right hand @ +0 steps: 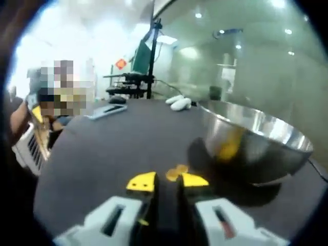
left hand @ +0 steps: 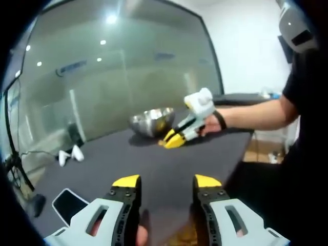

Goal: Pick up the QQ candy scattered on the table and place it into the stainless steel bowl on the table

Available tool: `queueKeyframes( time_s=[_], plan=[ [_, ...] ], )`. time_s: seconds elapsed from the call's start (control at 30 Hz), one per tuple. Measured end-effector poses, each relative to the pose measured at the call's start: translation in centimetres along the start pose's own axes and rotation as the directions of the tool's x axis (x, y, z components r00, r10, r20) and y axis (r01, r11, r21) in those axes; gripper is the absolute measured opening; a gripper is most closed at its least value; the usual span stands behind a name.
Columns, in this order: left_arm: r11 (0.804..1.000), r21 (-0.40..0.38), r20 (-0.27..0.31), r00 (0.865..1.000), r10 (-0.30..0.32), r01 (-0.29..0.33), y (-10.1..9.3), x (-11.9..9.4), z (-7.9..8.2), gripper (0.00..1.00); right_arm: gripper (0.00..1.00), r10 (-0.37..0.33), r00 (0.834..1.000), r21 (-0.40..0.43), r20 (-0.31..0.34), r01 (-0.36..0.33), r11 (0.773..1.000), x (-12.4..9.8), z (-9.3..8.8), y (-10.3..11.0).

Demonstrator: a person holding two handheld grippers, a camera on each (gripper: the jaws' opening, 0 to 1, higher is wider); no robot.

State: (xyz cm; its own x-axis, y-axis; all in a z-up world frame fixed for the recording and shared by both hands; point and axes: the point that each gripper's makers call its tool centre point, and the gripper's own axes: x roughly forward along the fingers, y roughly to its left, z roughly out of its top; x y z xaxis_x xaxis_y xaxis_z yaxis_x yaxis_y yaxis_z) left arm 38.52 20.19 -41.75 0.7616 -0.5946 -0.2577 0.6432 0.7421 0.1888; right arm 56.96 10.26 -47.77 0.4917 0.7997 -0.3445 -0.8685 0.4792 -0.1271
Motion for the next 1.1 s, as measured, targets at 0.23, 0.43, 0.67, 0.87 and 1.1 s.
queueKeyframes(
  time_s=[0.23,0.43,0.67,0.87,1.1],
  plan=[
    [1.000,-0.008,-0.010,1.000,0.004,-0.004,0.20,0.06,-0.51,0.41,0.17,-0.004,1.000,0.012,0.008,0.004,1.000,0.74,0.19,-0.20],
    [1.000,-0.007,-0.012,1.000,0.004,-0.004,0.21,0.09,-0.56,0.41,0.17,-0.004,1.000,0.029,0.012,0.004,1.000,0.81,0.17,-0.22],
    [1.000,-0.002,-0.014,1.000,0.005,-0.005,0.10,0.12,-0.42,0.41,0.15,0.000,1.000,0.040,0.012,0.000,0.999,0.90,0.16,-0.21],
    [1.000,0.001,-0.015,1.000,0.007,-0.007,0.00,0.08,-0.34,0.41,0.10,0.003,1.000,0.053,0.012,-0.004,0.999,1.01,0.09,-0.46],
    [1.000,0.005,-0.016,1.000,0.005,-0.005,-0.10,0.02,-0.26,0.41,0.10,0.005,1.000,0.045,0.016,-0.005,0.999,0.85,0.20,-0.06]
  ],
)
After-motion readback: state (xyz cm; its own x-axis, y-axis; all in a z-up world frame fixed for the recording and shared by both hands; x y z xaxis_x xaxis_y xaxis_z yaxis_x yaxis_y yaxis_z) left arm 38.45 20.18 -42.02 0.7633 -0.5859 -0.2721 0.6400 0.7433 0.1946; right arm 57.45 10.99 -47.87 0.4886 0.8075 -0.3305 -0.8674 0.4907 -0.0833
